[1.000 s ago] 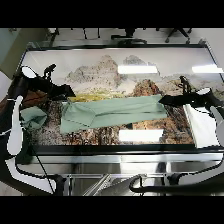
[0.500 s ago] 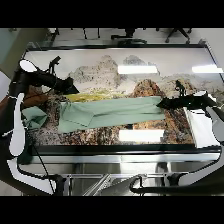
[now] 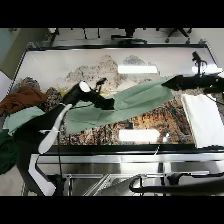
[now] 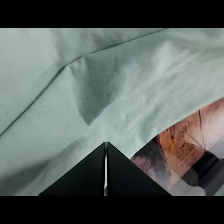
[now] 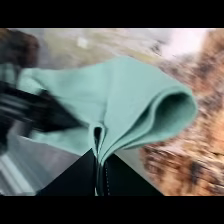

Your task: Fold the shirts.

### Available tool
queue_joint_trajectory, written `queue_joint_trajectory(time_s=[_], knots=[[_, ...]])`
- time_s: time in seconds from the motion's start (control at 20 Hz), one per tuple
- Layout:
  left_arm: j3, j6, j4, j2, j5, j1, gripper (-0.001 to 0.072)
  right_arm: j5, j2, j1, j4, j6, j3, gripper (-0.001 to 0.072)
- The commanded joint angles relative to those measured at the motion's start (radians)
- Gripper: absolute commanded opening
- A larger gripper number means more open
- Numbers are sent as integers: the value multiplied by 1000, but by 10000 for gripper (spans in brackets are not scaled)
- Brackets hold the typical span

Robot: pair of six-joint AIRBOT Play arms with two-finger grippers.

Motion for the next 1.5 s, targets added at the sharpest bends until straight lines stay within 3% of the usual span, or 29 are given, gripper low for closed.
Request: queue_joint_trajectory(time_s=[0.0, 0.2, 0.35, 0.45, 0.6, 0.95, 1.05, 1.15, 1.2, 1.25, 1.3, 1.45], knots=[[127, -50, -2, -148, 90, -133, 14, 92, 113, -1, 35, 88, 57, 18], [357, -60, -10, -242, -28, -176, 15, 107, 140, 0, 32, 114, 57, 18], [520, -60, -9, -222, -275, -138, 15, 106, 131, 0, 25, 116, 57, 18], [531, -58, -9, -123, -384, -72, 15, 91, 130, 3, 37, 129, 57, 18], [396, -24, -7, 126, -401, 63, 15, 0, 129, 95, 47, 137, 57, 17], [216, 22, -7, 647, -397, 415, 15, -491, -55, 719, 44, 90, 57, 18], [158, 51, -6, 746, -395, 488, 15, -767, -179, 921, 49, -3, 57, 19], [78, 78, -6, 826, -388, 537, 15, -1027, -301, 1088, 116, -180, 65, 29], [27, 95, -7, 862, -374, 557, 15, -1086, -343, 1137, 151, -251, 79, 134], [-19, 105, -7, 891, -353, 570, 15, -1089, -362, 1155, 156, -277, 95, 367], [-65, 117, -6, 917, -332, 583, 15, -1075, -363, 1154, 155, -284, 99, 437], [-164, 137, -8, 968, -294, 616, 15, -929, -316, 1063, 148, -280, 99, 433]])
